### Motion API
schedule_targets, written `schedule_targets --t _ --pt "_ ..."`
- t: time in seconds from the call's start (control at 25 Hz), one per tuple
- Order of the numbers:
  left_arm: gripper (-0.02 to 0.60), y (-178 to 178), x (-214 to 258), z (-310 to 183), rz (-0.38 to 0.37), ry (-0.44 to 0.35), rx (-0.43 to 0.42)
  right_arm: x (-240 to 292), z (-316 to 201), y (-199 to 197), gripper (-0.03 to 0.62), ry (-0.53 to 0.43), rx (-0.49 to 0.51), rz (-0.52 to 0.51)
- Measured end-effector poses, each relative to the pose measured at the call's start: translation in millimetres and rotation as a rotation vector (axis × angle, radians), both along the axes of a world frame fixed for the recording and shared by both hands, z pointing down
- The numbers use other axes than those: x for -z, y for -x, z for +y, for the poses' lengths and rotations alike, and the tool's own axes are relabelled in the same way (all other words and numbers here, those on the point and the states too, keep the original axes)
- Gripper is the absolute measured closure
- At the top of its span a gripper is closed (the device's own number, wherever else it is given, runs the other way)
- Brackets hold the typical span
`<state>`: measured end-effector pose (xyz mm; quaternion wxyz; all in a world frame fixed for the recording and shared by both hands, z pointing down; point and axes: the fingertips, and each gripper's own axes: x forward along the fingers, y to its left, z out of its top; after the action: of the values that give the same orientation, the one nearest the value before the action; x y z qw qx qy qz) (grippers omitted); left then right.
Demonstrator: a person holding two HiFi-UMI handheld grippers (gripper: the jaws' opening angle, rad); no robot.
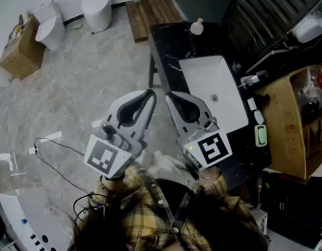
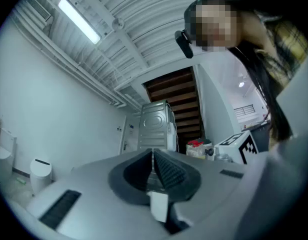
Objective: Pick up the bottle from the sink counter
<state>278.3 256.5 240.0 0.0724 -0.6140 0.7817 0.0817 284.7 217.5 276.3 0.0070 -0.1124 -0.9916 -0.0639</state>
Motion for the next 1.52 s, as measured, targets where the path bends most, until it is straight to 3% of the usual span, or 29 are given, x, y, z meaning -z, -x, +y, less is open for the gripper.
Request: schedule_targets --t 1.0,1.24,1.52 --pt "0.555 55.4 -25.6 77.8 0.028 0.002 0.024 -15.9 24.1 29.2 0.577 0.014 -0.136 -0.004" --pt "0.555 90.7 -36.9 66.1 0.041 0.014 0.037 -27.3 10.4 60.3 0.577 0.021 -0.134 0.01" --pt "0.555 155.8 -36.3 27.9 0.035 0.023 0.034 -34.2 -22.1 129.3 0.578 0.032 -0.121 0.018"
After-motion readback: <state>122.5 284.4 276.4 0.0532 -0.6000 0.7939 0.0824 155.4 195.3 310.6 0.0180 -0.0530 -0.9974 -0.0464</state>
